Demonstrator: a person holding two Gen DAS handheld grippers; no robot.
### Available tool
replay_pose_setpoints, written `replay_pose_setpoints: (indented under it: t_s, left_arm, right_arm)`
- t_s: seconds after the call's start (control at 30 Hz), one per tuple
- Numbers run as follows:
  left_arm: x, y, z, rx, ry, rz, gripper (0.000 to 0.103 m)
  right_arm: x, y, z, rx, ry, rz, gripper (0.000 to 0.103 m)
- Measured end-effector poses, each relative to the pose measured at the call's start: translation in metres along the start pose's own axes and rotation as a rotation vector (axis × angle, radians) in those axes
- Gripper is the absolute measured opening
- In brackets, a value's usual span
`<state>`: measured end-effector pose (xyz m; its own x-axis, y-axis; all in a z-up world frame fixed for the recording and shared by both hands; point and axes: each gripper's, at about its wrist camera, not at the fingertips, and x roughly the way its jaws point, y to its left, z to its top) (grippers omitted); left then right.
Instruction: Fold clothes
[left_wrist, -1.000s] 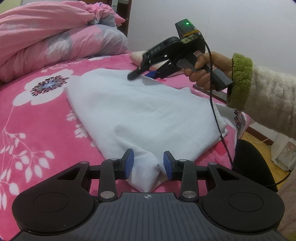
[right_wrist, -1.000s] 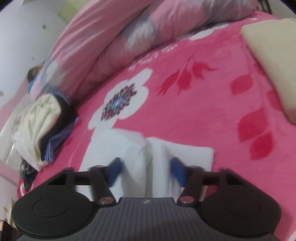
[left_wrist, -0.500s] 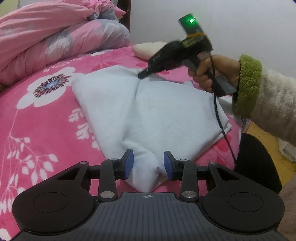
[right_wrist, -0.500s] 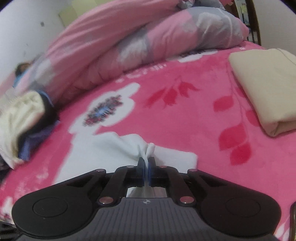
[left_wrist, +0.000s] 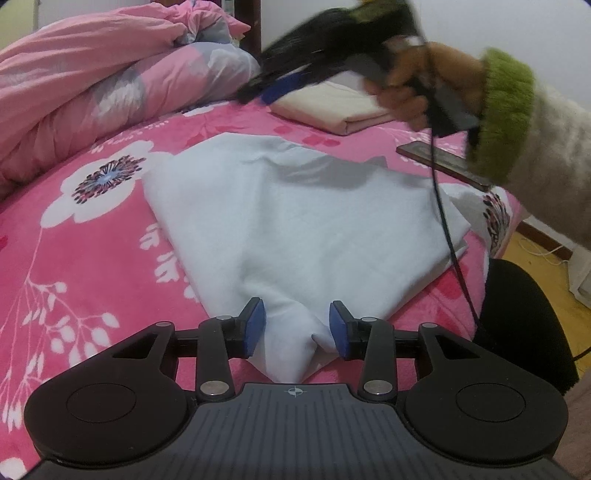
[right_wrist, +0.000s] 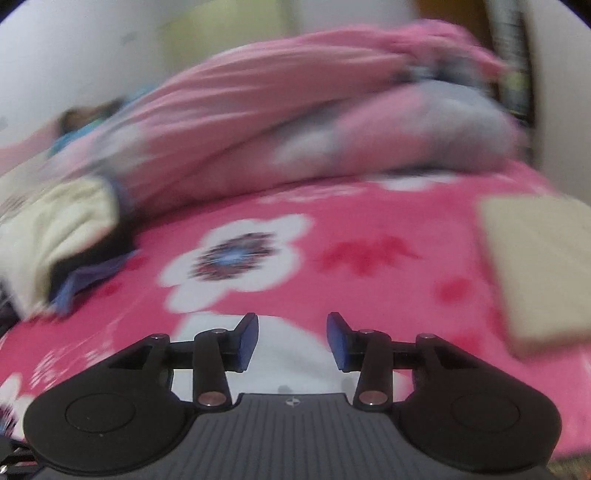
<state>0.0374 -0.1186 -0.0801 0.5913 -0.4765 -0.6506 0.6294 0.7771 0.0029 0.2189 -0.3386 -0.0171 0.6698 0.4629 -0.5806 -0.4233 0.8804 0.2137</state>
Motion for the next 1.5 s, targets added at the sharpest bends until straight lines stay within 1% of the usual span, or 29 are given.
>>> replay_pose_setpoints:
  t_s: [0.07, 0.1, 0.17, 0.23, 0.3, 0.33, 0.4, 0.43, 0.5, 0.57, 0.67, 0.7, 0.73, 0.83, 0.87, 0.93, 1.0, 1.07, 1.13, 1.2, 1.27, 1.3, 1.33, 1.4, 1.5]
  left_arm:
    - [-0.001, -0.001, -0.001, 0.001, -0.008, 0.001, 0.042]
    - [-0.001, -0.002, -0.002, 0.001, -0.013, 0.001, 0.043]
    - [-0.003, -0.002, -0.004, -0.001, -0.023, -0.003, 0.046]
    - [-0.004, -0.002, -0.004, -0.006, -0.029, -0.013, 0.049]
    - [-0.005, -0.001, -0.004, -0.006, -0.031, -0.025, 0.057]
    - [-0.006, -0.001, -0.004, -0.010, -0.032, -0.033, 0.060]
    - [-0.007, -0.001, -0.005, -0.015, -0.033, -0.048, 0.071]
    - [-0.007, -0.001, -0.005, -0.013, -0.030, -0.052, 0.073]
    - [-0.008, -0.003, -0.004, -0.006, -0.019, -0.047, 0.085]
    - [-0.009, -0.005, -0.002, -0.001, -0.007, -0.023, 0.088]
    - [-0.011, -0.007, -0.002, -0.009, -0.011, -0.016, 0.090]
    - [-0.013, -0.007, -0.001, -0.013, -0.015, -0.018, 0.091]
    - [-0.013, -0.006, -0.001, -0.015, -0.015, -0.010, 0.091]
    - [-0.020, -0.001, 0.001, -0.018, -0.024, 0.032, 0.091]
    - [-0.023, 0.000, 0.002, -0.018, -0.028, 0.049, 0.092]
    - [-0.033, 0.004, 0.002, -0.038, -0.052, 0.060, 0.094]
    - [-0.038, 0.007, 0.002, -0.063, -0.070, 0.059, 0.094]
    - [-0.037, 0.007, 0.004, -0.077, -0.070, 0.067, 0.094]
    - [-0.029, 0.003, 0.007, -0.074, -0.054, 0.096, 0.094]
    - [-0.018, 0.002, 0.006, -0.064, -0.028, 0.125, 0.094]
    - [-0.004, 0.001, 0.004, -0.056, 0.023, 0.142, 0.094]
    - [-0.001, 0.002, 0.003, -0.062, 0.044, 0.143, 0.094]
    - [-0.002, 0.003, 0.003, -0.072, 0.049, 0.141, 0.094]
    - [-0.009, 0.005, 0.004, -0.083, 0.039, 0.136, 0.093]
    - [-0.022, 0.005, 0.006, -0.086, -0.002, 0.160, 0.094]
  right_arm:
    - [0.023, 0.014, 0.005, -0.053, 0.048, 0.056, 0.039]
    - [0.037, 0.015, 0.004, -0.060, 0.077, 0.050, 0.038]
    - [0.063, 0.005, -0.002, -0.052, 0.137, -0.021, 0.038]
    - [0.066, -0.017, -0.007, 0.028, 0.155, -0.059, 0.038]
    - [0.068, -0.040, -0.012, 0.107, 0.174, -0.096, 0.036]
    - [0.063, -0.047, -0.013, 0.130, 0.170, -0.112, 0.036]
    - [0.023, -0.043, -0.005, 0.091, 0.097, -0.132, 0.037]
    - [0.003, -0.039, -0.002, 0.073, 0.069, -0.128, 0.037]
    - [-0.031, -0.028, -0.001, 0.041, 0.058, -0.052, 0.037]
    - [-0.047, -0.010, -0.009, -0.020, 0.096, 0.023, 0.037]
    - [-0.041, 0.008, -0.039, -0.100, 0.200, 0.062, 0.036]
    - [-0.035, 0.012, -0.050, -0.121, 0.240, 0.053, 0.036]
    - [-0.027, 0.009, -0.060, -0.115, 0.275, 0.005, 0.036]
    - [-0.033, -0.009, -0.068, 0.000, 0.253, -0.046, 0.036]
    - [-0.040, -0.012, -0.069, 0.029, 0.233, -0.058, 0.036]
    - [-0.077, -0.004, -0.064, 0.029, 0.138, -0.041, 0.036]
    - [-0.102, 0.004, -0.068, 0.033, 0.104, -0.004, 0.036]
    - [-0.115, 0.015, -0.081, 0.032, 0.109, 0.025, 0.036]
    - [-0.117, 0.026, -0.102, 0.037, 0.134, 0.026, 0.036]
    - [-0.109, 0.030, -0.125, 0.070, 0.161, -0.005, 0.036]
    - [-0.097, 0.029, -0.148, 0.112, 0.163, -0.084, 0.036]
    - [-0.096, 0.030, -0.156, 0.133, 0.134, -0.116, 0.036]
    - [-0.100, 0.032, -0.159, 0.159, 0.099, -0.126, 0.036]
    - [-0.114, 0.038, -0.160, 0.178, 0.018, -0.142, 0.036]
    - [-0.125, 0.046, -0.165, 0.170, -0.087, -0.152, 0.036]
